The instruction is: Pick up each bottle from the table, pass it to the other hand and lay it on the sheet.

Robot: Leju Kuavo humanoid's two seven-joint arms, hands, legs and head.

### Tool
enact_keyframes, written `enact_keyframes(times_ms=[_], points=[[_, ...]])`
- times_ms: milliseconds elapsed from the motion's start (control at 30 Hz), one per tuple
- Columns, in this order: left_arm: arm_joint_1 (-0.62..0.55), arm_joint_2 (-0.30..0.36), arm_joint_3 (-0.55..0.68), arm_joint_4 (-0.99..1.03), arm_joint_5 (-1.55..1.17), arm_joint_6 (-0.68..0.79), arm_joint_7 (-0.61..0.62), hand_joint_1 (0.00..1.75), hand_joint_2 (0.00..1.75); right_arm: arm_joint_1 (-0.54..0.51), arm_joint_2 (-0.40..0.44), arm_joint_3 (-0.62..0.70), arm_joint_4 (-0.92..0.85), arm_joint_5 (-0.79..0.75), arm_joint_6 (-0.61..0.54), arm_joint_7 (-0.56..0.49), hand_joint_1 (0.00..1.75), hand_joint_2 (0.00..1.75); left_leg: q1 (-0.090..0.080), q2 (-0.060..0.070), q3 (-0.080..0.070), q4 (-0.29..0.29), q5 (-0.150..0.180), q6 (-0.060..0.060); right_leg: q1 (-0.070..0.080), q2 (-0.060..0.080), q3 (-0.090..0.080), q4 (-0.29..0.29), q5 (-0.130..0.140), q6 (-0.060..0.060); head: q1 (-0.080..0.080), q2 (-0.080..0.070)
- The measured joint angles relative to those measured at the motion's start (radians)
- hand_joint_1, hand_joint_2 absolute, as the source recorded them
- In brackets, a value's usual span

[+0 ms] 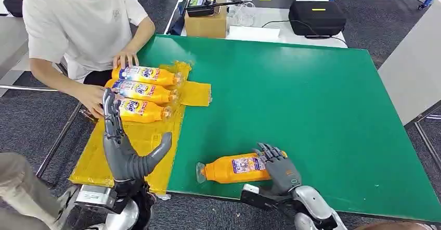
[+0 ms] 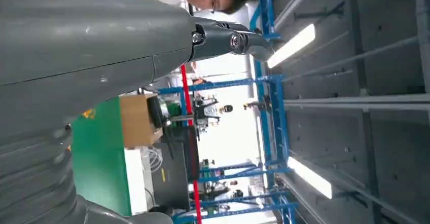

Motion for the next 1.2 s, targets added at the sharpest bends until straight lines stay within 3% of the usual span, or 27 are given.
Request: enact_keyframes(times_ms=[267,867,900,967,1200], points=[[0.005,0.003,-0.003,0.0,-0.015,0.002,0.0,0.0,1.75,-0.003,-0.041,0.019,-0.031,0.084,0.002,0.083,0.0,1.75,0.0,0.0,0.001,0.0,0.0,0.0,0.0,0.0,0.001,0.0,0.0,0.0,0.0,0.0],[0.013,0.004,-0.006,0.0,-0.021,0.005,0.0,0.0,1.75,-0.009,-0.049,0.03,-0.044,0.101,0.002,0.092,0.0,1.75,0.0,0.0,0.001,0.0,0.0,0.0,0.0,0.0,0.001,0.0,0.0,0.0,0.0,0.0],[0.013,0.004,-0.006,0.0,-0.021,0.005,0.0,0.0,1.75,-0.01,-0.049,0.03,-0.044,0.101,0.002,0.092,1.57,1.75,0.0,0.0,0.001,0.0,0.0,0.0,0.0,0.0,0.001,0.0,0.0,0.0,0.0,0.0],[0.013,0.004,-0.007,0.0,-0.021,0.006,0.0,0.0,1.75,-0.023,-0.045,0.032,-0.036,0.112,0.006,0.092,1.75,1.75,0.0,0.0,0.001,0.0,0.0,0.0,0.0,0.0,0.001,0.0,0.0,0.0,0.0,0.0],[0.01,0.004,-0.011,0.008,-0.01,-0.012,0.0,0.0,1.75,-0.101,-0.029,0.035,0.081,-0.001,0.006,-0.017,1.75,1.75,0.0,0.001,0.002,0.0,0.0,0.0,0.0,0.001,0.001,0.0,0.0,0.0,0.0,0.0]])
